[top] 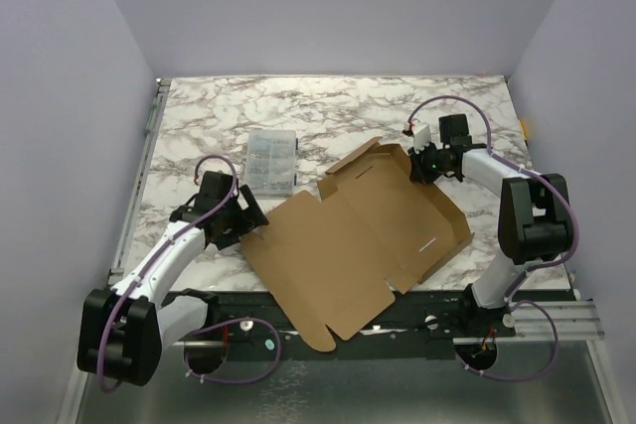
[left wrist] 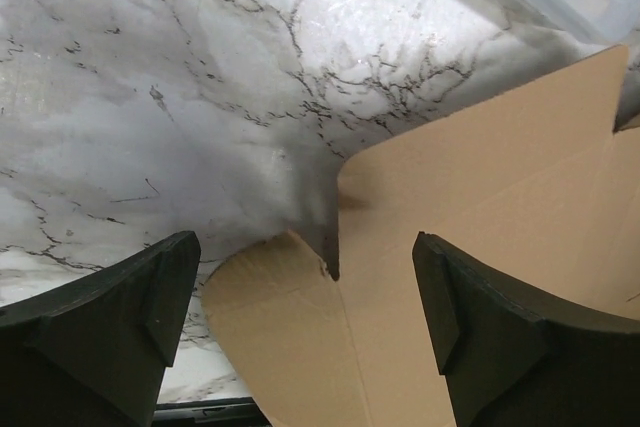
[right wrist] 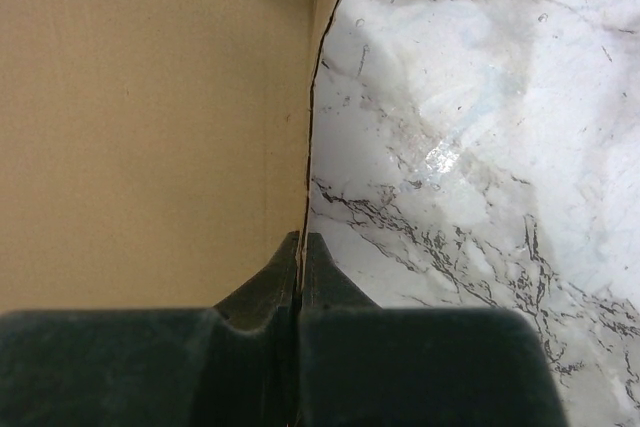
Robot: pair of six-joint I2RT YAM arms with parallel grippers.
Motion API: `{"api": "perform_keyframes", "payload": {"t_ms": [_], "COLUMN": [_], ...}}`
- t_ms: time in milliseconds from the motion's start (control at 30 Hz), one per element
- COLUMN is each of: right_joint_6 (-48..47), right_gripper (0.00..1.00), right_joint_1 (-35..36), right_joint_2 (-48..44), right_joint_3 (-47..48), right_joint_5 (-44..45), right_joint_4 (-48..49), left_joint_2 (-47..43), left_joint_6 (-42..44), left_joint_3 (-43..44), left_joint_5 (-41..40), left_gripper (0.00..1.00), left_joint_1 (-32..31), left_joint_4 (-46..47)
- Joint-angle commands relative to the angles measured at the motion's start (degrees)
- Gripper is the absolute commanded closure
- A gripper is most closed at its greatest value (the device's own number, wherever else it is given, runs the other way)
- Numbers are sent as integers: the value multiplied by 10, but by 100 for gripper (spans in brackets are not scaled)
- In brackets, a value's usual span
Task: Fold the paper box
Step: Fold the paper box at the center of the board.
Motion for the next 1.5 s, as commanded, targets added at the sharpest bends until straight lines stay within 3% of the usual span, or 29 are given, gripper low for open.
{"api": "perform_keyframes", "payload": {"t_ms": [0, 100, 200, 500, 567, 667, 867, 1200, 1467], "right_joint_6": [-9, -9, -9, -8, -8, -11, -23, -34, -40], "right_gripper": [99, 99, 99, 99, 99, 99, 98, 93, 88], "right_joint_1": [0, -1, 0, -1, -1, -1, -1, -1, -1], "right_joint_2": [6, 5, 8, 2, 1, 2, 9, 14, -5], "right_joint_3": [3, 2, 4, 1, 1, 0, -3, -1, -5], "right_joint_5": [-17, -17, -18, -28, -30, -35, -55, -91, -128], "right_joint_4": [-12, -10, -12, -15, -15, -15, -25, -45, -68], "left_joint_2": [53, 72, 55, 7, 1, 2, 17, 73, 135], "left_joint_6": [-9, -19, -22, -36, -39, -60, -157, -193, -166], "left_joint_3": [4, -5, -8, -10, 9, 20, -25, 20, 22], "left_joint_5": [4, 33, 71, 205, 219, 247, 303, 283, 271], "left_gripper": [6, 6, 12, 55, 60, 61, 60, 56, 53], "left_joint_1": [-3, -12, -27, -28, -29, -33, -47, -146, -153], "left_joint_4": [-1, -4, 17, 106, 108, 138, 302, 380, 380]}}
